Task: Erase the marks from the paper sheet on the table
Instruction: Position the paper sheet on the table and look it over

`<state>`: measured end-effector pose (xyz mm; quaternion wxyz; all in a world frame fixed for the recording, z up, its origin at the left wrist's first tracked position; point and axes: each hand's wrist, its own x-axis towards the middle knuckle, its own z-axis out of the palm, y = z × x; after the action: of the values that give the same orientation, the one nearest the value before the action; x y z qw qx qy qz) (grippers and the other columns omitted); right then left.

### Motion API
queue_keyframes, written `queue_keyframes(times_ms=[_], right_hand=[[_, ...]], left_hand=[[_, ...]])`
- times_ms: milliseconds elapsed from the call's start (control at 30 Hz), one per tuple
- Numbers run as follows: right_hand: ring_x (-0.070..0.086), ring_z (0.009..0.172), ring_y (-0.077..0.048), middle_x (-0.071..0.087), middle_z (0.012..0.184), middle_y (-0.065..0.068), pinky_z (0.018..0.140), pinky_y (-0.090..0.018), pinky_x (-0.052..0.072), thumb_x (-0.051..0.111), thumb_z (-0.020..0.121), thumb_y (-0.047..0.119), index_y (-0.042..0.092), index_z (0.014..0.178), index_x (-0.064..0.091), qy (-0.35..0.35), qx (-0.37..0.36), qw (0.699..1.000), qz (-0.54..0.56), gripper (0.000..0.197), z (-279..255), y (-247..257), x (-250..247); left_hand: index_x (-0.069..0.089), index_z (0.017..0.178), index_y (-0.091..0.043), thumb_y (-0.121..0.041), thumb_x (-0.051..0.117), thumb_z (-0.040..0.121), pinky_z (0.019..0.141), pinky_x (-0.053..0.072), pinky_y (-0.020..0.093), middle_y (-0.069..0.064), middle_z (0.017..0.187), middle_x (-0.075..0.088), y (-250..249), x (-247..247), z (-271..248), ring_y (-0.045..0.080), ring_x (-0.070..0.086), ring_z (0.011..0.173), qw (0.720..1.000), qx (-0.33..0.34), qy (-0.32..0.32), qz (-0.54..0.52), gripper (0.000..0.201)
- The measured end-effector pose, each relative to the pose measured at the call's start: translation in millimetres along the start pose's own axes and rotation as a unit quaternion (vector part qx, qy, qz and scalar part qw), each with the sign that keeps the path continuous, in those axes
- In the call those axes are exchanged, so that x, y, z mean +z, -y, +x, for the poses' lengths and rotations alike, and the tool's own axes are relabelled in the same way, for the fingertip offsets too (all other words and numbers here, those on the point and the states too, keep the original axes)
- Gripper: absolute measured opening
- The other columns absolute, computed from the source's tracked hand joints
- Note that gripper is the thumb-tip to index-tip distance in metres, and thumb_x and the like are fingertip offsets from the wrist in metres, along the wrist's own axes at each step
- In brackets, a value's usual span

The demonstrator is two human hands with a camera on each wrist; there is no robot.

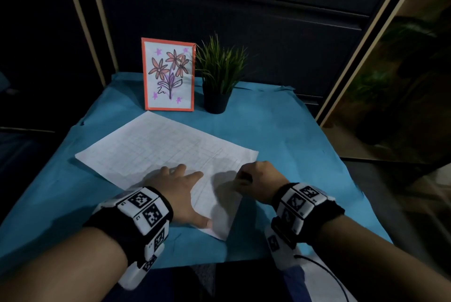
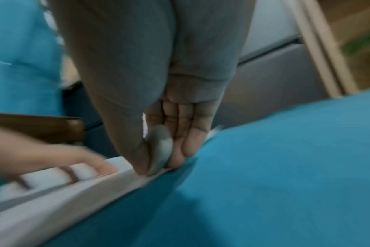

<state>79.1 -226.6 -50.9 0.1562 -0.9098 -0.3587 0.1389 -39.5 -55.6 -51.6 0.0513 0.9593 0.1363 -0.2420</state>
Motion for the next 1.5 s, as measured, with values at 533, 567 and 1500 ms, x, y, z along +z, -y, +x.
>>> queue_keyframes(times_ms=[533,567,1500], right_hand=[[0.052,0.078,-0.014,0.063,0.089,-0.001,0.075,-0.025,0.045,0.066,0.085,0.024,0.013,0.095,0.067,-0.001,-0.005,0.999,0.039,0.015,-3.8,-9.9,-6.6],[0.052,0.075,-0.012,0.063,0.087,0.001,0.072,-0.02,0.043,0.066,0.085,0.021,0.012,0.095,0.068,-0.022,-0.011,0.997,0.069,0.013,-6.3,-8.9,-5.3],[0.061,0.09,-0.026,0.069,0.099,-0.011,0.078,-0.033,0.048,0.063,0.086,0.026,0.01,0.099,0.068,0.04,-0.113,0.992,0.041,0.021,-9.3,45.2,39.3]], left_hand=[[-0.002,0.152,-0.036,-0.083,0.06,0.057,0.115,0.025,0.048,-0.006,0.16,-0.005,10.9,-1.8,4.8,0.025,0.006,0.147,0.999,0.014,0.021,-0.025,0.122],[0.002,0.151,-0.037,-0.08,0.062,0.06,0.114,0.025,0.047,-0.006,0.159,-0.004,12.6,-2.8,3.9,0.023,0.007,0.147,0.999,0.019,0.018,-0.033,0.117],[0.007,0.151,-0.037,-0.071,0.073,0.061,0.115,0.024,0.043,0.0,0.154,0.003,19.8,3.0,-3.5,0.024,0.006,0.142,0.995,0.039,0.001,-0.092,0.117]])
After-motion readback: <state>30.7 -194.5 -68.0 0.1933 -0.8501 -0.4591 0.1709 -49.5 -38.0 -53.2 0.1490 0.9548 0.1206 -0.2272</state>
